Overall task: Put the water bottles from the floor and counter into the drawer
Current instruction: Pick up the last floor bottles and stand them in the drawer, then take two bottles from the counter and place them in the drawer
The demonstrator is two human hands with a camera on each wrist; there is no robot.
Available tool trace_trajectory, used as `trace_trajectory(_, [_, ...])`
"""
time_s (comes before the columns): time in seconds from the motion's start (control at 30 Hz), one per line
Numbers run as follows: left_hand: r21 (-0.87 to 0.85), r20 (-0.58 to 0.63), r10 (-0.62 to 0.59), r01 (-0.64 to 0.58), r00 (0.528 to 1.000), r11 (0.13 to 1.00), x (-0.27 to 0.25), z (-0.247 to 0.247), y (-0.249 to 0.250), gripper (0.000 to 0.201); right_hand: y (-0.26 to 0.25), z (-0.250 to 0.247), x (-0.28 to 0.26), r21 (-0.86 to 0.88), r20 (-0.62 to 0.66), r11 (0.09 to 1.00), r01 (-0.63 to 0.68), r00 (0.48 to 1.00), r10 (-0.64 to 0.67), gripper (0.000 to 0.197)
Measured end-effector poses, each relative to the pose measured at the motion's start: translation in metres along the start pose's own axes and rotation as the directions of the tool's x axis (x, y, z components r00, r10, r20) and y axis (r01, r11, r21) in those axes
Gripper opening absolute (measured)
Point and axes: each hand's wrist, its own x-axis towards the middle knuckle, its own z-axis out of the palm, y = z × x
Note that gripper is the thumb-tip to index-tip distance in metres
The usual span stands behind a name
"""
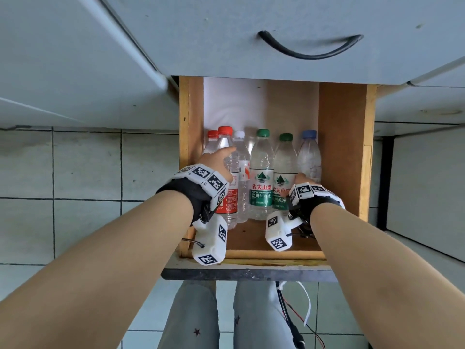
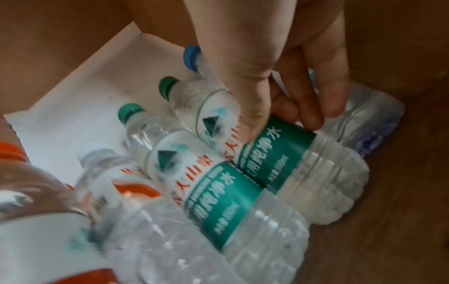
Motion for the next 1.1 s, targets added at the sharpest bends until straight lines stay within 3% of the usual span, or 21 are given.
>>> trace_trajectory(0.07, [-0.072, 0.045, 0.006, -0.003, 0.999, 0.997, -0.012, -0.004, 0.005, 0.057, -0.003, -0.007, -0.015, -0.013, 0.066, 0.997, 0.078, 0.995, -0.077, 0.027])
trace_trajectory(0.13, [-0.2, 0.049, -0.023, 0.032, 0.999, 0.979, -0.025, -0.008, 0.01, 0.041, -0.015, -0.016, -0.029, 0.031, 0.044, 0.992, 0.121, 0.992, -0.122, 0.004])
trace_trajectory(0.27, [-0.495, -0.002, -0.05, 0.042, 0.999, 0.868, -0.054, -0.028, 0.023, 0.032, -0.049, -0.041, -0.083, 0.305, 0.027, 0.932, 0.197, 0.976, -0.215, 0.026])
trace_trajectory(0.33, [-0.581, -0.023, -0.02, 0.003, 1.0, 0.814, -0.074, -0.048, 0.033, 0.027, -0.06, -0.055, -0.122, 0.368, 0.007, 0.889, 0.274, 0.955, -0.297, 0.014])
trace_trajectory(0.5, [-0.629, -0.054, 0.123, -0.129, 0.991, 0.766, -0.138, -0.096, 0.064, 0.025, -0.065, -0.08, -0.205, 0.488, -0.12, 0.78, 0.391, 0.916, -0.383, 0.004])
trace_trajectory(0.6, [-0.607, -0.027, 0.284, -0.241, 0.958, 0.757, -0.185, -0.121, 0.086, 0.013, -0.069, -0.097, -0.245, 0.519, -0.213, 0.726, 0.451, 0.891, -0.401, 0.018])
trace_trajectory(0.77, [-0.579, -0.135, 0.399, -0.399, 0.907, 0.711, -0.247, -0.159, 0.118, 0.019, -0.081, -0.129, -0.295, 0.557, -0.393, 0.652, 0.515, 0.855, -0.339, 0.026])
trace_trajectory(0.9, [-0.622, -0.325, 0.386, -0.503, 0.863, 0.6, -0.273, -0.189, 0.149, 0.018, -0.079, -0.154, -0.309, 0.57, -0.545, 0.61, 0.551, 0.809, -0.22, 0.024])
trace_trajectory(1.0, [-0.636, -0.481, 0.345, -0.591, 0.806, 0.495, -0.28, -0.21, 0.179, 0.044, -0.066, -0.173, -0.317, 0.703, -0.574, 0.479, 0.526, 0.817, -0.056, 0.022])
trace_trajectory(1.07, [-0.626, -0.533, 0.345, -0.635, 0.772, 0.453, -0.278, -0.223, 0.202, 0.058, -0.056, -0.188, -0.318, 0.749, -0.612, 0.384, 0.541, 0.786, 0.088, 0.051])
trace_trajectory(1.1, [-0.603, -0.556, 0.347, -0.654, 0.755, 0.458, -0.275, -0.228, 0.214, 0.059, -0.053, -0.196, -0.32, 0.718, -0.679, 0.358, 0.597, 0.714, 0.171, 0.061])
